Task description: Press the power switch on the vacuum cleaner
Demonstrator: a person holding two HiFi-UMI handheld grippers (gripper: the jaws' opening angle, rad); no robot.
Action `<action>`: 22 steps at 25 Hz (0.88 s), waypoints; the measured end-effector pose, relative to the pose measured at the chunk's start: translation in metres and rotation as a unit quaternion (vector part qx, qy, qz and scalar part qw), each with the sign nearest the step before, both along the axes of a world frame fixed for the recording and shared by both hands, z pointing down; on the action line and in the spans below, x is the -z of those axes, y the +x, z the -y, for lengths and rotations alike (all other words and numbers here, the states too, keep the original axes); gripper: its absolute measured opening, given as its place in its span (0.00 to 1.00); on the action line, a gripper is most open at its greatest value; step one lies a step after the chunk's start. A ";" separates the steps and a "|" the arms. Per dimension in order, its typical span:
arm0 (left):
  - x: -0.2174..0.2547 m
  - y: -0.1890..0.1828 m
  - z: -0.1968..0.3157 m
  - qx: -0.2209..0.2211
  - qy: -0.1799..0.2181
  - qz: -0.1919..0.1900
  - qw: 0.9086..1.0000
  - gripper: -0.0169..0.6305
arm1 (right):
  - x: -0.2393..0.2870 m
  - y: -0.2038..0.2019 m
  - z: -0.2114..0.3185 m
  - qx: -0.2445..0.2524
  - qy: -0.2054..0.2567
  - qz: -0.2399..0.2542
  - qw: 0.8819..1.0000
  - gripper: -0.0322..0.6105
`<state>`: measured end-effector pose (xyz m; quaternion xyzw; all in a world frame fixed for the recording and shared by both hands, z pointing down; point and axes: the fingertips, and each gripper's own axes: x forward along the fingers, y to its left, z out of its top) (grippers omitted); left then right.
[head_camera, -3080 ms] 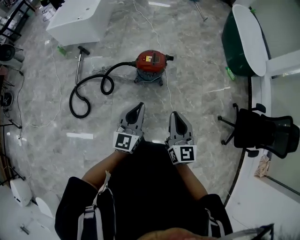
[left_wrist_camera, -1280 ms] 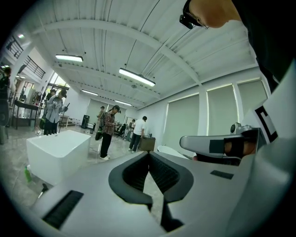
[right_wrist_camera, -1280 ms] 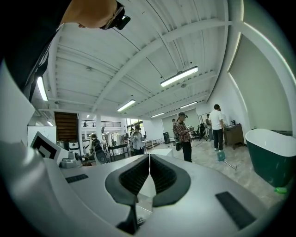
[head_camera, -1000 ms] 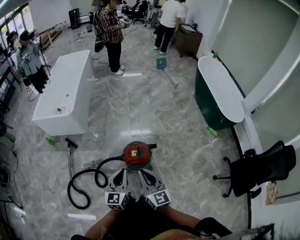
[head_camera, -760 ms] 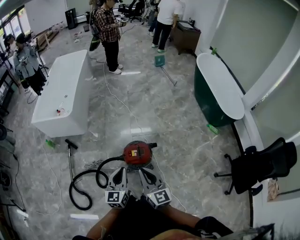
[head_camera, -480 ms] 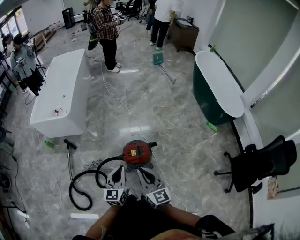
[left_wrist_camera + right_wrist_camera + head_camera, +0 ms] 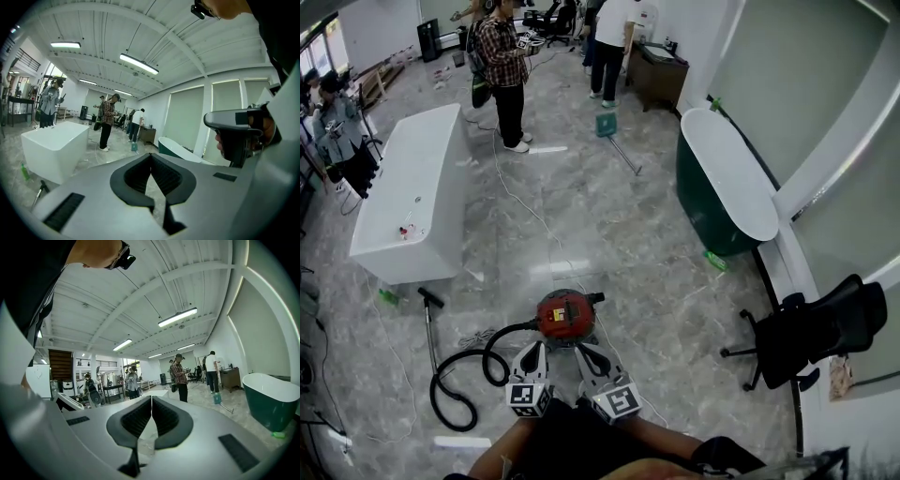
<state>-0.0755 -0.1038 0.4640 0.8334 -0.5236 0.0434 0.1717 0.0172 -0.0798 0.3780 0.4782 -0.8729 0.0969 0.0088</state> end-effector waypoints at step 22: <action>-0.033 -0.002 0.017 0.022 -0.026 0.000 0.999 0.05 | -0.004 0.004 0.006 0.009 0.003 -0.015 1.000 0.08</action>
